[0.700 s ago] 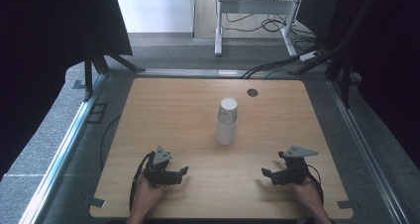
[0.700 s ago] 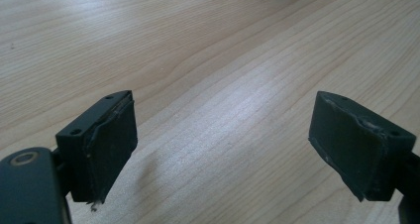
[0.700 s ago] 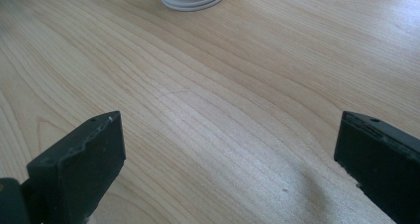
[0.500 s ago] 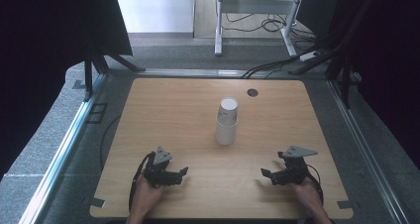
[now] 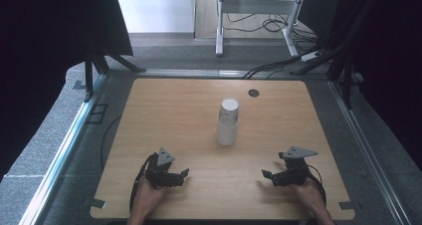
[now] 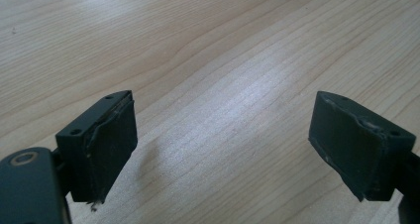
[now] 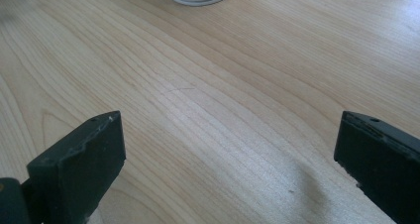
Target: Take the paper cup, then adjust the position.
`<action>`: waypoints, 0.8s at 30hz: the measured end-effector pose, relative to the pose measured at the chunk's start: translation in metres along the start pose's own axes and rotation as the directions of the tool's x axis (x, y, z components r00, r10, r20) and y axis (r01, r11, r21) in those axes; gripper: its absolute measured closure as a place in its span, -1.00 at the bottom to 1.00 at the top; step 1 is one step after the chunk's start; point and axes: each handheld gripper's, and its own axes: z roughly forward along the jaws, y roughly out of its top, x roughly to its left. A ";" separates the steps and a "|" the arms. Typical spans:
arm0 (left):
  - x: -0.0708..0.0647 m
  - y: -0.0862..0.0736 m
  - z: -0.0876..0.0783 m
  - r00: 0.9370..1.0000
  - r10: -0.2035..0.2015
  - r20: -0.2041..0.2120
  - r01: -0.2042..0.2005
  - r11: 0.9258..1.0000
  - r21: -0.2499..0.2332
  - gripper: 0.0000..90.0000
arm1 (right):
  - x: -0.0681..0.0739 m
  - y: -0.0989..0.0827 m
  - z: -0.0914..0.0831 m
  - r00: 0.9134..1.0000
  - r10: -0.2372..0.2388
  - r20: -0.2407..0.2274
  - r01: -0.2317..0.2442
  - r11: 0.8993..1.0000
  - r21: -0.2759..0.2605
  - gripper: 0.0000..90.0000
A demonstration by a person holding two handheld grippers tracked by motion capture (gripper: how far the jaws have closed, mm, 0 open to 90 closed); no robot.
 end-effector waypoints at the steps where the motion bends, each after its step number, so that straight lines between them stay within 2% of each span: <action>1: 0.000 0.000 0.000 1.000 -0.003 0.001 0.003 1.000 0.001 -0.75 | 0.000 0.000 0.000 1.000 -0.001 0.000 0.001 1.000 0.001 -1.00; 12: -0.001 0.006 -0.001 1.000 0.007 -0.006 -0.007 1.000 0.008 -0.75 | 0.000 0.009 -0.002 1.000 -0.024 -0.006 0.024 1.000 0.018 -1.00; 17: -0.001 0.012 -0.002 1.000 0.008 -0.004 -0.008 1.000 -0.003 -0.75 | -0.001 0.015 -0.005 0.999 -0.005 -0.037 0.005 1.000 0.010 -1.00; 24: 0.003 0.025 -0.007 1.000 0.011 0.006 -0.011 1.000 -0.019 -0.75 | 0.000 0.027 -0.007 0.998 0.007 -0.065 -0.005 0.999 0.035 -1.00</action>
